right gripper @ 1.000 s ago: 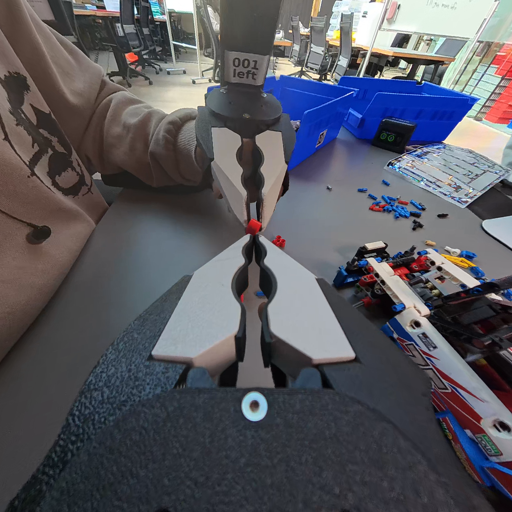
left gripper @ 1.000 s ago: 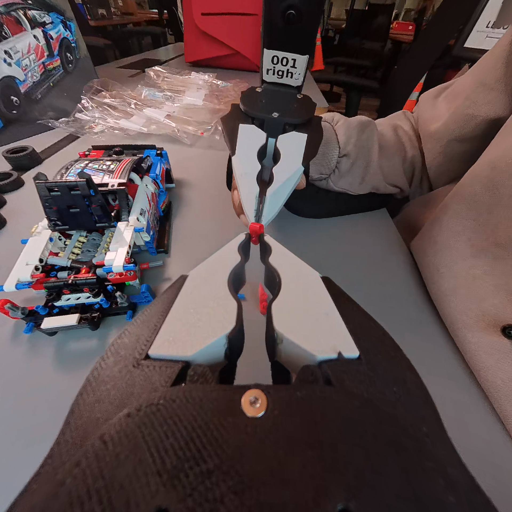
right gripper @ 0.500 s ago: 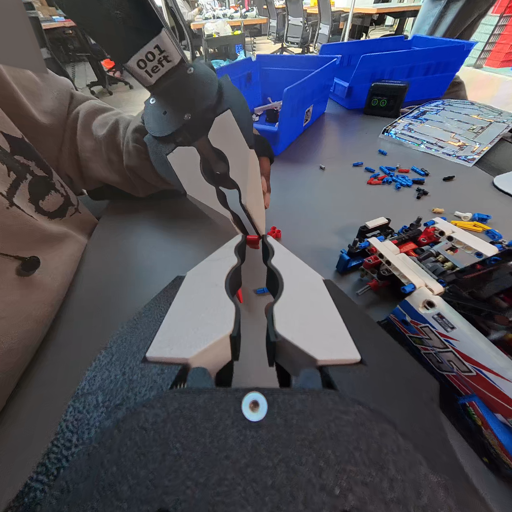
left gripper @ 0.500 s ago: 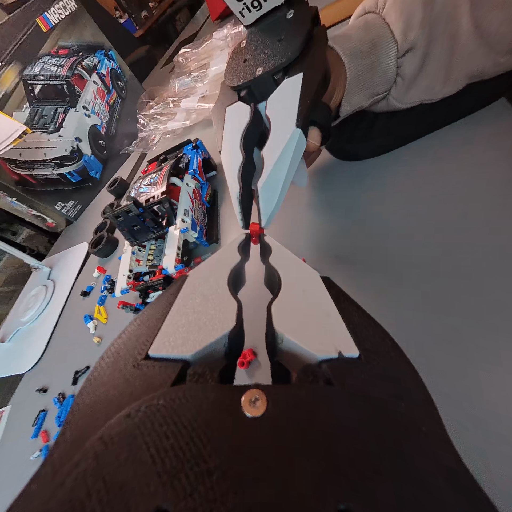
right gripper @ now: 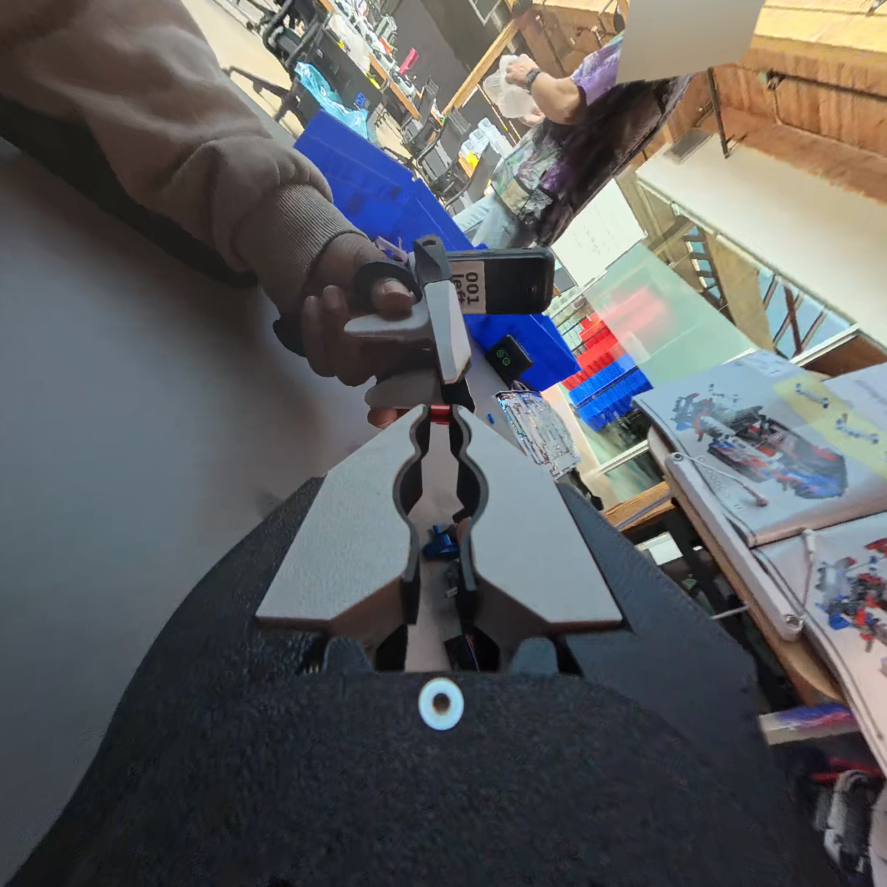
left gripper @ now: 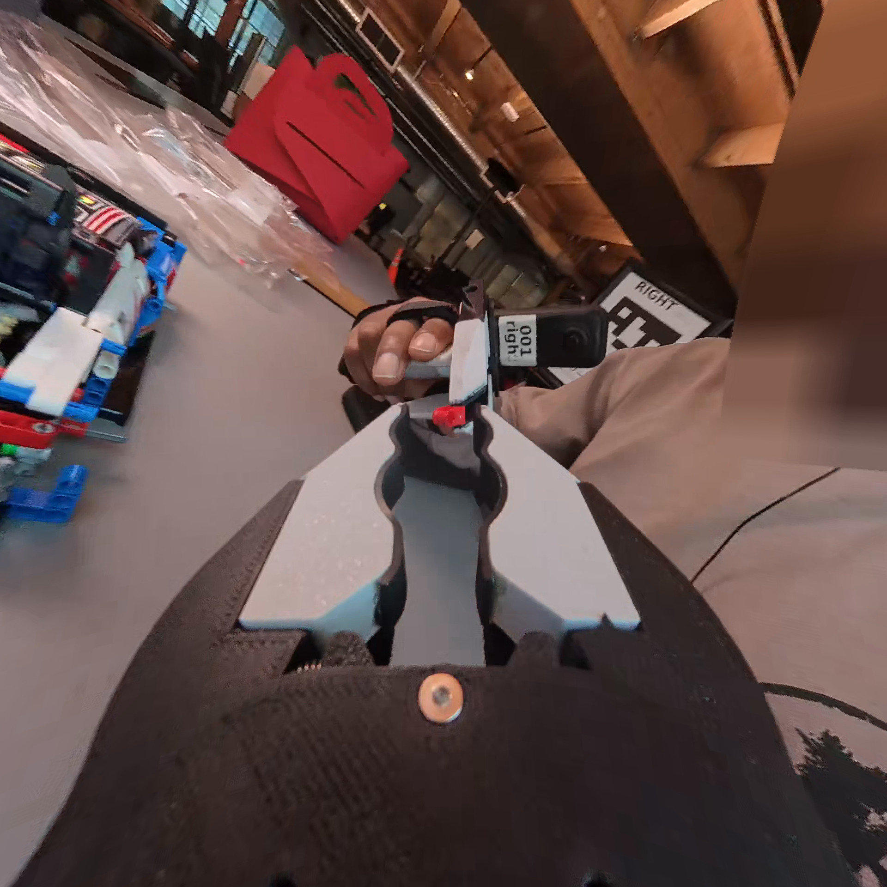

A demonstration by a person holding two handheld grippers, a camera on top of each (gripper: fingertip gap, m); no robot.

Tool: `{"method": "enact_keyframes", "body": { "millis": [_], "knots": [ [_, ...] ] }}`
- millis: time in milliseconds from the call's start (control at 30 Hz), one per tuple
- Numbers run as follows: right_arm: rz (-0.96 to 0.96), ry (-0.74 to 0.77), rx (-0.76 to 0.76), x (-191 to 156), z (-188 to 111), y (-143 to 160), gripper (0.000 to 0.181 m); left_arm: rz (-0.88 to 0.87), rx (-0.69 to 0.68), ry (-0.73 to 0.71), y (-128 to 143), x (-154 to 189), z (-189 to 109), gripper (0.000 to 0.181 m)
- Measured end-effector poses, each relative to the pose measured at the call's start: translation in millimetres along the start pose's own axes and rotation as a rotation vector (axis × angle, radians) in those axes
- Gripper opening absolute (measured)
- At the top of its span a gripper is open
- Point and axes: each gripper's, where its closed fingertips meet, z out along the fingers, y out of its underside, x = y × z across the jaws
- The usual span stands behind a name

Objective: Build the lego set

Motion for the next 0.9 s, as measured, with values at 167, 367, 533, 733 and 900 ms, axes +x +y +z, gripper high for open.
{"method": "enact_keyframes", "body": {
  "millis": [167, 367, 533, 733, 900],
  "knots": [
    [-0.119, 0.034, 0.009, -2.1, 0.7, -9.7, 0.006, -0.015, -0.022, 0.083, 5.8, 12.6, 4.9, 0.009],
    [0.272, -0.017, 0.019, 7.4, -0.1, 1.4, 0.015, 0.304, -0.074, -0.124, 3.8, -1.0, 0.8, 0.007],
    [0.545, -0.123, 0.053, 6.7, -1.8, 2.1, 0.013, 0.508, -0.082, -0.194, 0.3, 4.1, 2.5, 0.007],
    [0.625, -0.18, 0.084, 0.0, 0.1, -3.3, 0.006, 0.583, -0.098, -0.18, 4.1, 11.5, 6.4, 0.007],
    [0.651, -0.216, -0.015, -3.6, 0.0, 11.7, 0.005, 0.534, -0.154, -0.227, 9.1, 0.2, 2.7, 0.013]
  ]
}}
